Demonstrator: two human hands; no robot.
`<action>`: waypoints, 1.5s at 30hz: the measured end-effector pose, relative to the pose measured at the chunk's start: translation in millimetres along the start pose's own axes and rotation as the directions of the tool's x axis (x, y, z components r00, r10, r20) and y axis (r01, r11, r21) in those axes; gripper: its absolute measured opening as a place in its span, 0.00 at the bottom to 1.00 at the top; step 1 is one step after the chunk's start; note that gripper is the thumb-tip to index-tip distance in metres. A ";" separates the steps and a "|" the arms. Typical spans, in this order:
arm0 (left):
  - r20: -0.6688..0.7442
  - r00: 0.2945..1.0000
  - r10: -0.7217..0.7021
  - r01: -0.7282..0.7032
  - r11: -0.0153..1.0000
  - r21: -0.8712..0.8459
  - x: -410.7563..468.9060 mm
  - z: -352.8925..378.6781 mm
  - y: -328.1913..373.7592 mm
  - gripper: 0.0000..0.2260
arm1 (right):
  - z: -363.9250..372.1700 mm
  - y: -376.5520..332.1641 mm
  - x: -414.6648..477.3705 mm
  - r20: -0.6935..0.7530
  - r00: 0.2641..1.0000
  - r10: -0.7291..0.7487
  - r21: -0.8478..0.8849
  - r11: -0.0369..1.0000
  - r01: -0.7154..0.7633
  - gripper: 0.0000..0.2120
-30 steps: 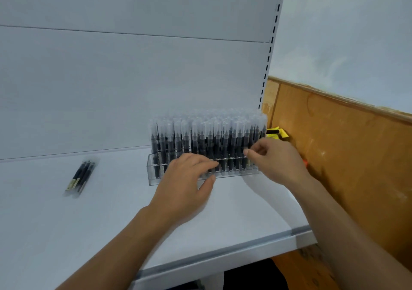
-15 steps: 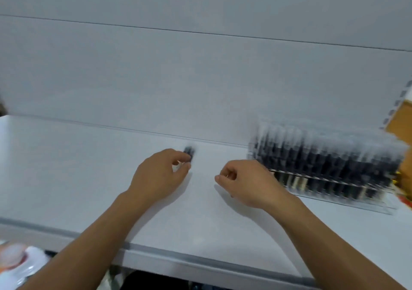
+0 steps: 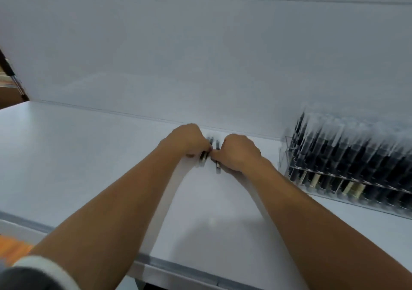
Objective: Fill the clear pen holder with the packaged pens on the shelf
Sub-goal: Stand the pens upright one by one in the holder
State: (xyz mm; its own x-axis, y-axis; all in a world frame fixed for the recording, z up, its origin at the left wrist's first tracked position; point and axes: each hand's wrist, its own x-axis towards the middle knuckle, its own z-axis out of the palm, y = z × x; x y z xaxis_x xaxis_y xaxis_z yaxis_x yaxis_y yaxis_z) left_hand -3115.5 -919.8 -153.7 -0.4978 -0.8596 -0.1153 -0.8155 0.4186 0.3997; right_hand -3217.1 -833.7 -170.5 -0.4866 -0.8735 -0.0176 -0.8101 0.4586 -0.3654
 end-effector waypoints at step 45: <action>-0.090 0.797 0.598 -0.348 0.331 -0.877 -149.5 97.6 163.6 0.02 | -125.8 221.4 -206.9 -0.546 0.789 0.280 0.596 0.792 0.132 0.03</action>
State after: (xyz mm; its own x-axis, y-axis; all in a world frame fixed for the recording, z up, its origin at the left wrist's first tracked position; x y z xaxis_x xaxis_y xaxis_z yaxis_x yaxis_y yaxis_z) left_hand -3203.3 -694.2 -159.8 -0.8574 -0.4610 0.2289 0.1619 0.1807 0.9701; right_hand -3337.0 -530.9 -130.7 -0.7895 -0.4720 0.3924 -0.5107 0.1506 -0.8465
